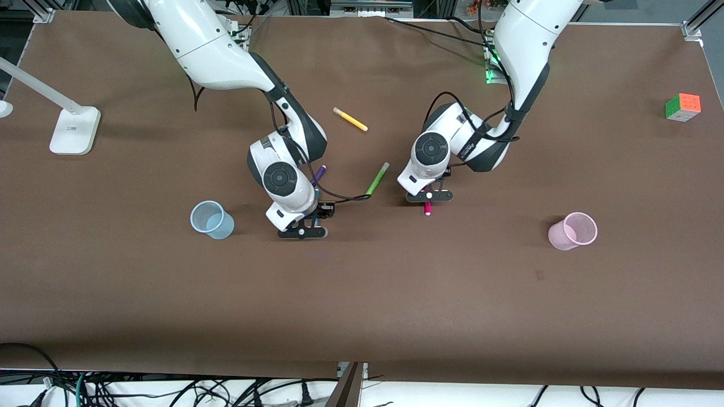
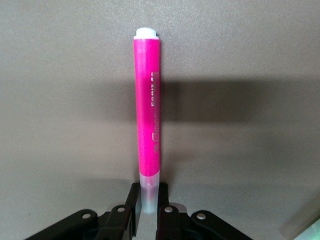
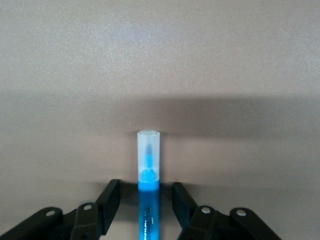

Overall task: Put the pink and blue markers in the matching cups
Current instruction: 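Close the left gripper on the pink marker while the right gripper grasps the blue marker, then carry the blue marker to the blue cup while the left gripper carries pink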

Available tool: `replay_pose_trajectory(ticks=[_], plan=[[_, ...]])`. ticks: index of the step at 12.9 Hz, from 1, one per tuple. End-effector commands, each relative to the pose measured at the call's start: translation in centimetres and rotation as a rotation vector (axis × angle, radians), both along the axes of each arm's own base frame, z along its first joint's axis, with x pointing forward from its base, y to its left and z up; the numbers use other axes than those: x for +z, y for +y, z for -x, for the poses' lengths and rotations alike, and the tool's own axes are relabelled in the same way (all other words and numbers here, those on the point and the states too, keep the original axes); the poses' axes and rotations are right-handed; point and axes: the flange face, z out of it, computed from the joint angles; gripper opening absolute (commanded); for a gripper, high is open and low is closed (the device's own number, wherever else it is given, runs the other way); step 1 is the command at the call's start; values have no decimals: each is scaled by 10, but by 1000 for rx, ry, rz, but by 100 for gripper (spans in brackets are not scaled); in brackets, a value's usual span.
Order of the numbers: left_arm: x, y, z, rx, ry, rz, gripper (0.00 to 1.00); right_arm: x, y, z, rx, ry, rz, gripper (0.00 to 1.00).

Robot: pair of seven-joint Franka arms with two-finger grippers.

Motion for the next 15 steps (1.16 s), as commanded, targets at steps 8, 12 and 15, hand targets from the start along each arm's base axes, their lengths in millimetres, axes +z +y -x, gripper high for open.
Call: replay_pose_trajectory(ticks=[8,12,15], plan=[[69,43,-33,35,112,-153,0,75,-52,-27,-69,72,-30,0],[114,88,-64,8,235,-213,0,143,-145,-60,-120,184,-158,0],[144,140,-84,-150,294,-339,0,174,-201,-79,-179,255,-162,0]])
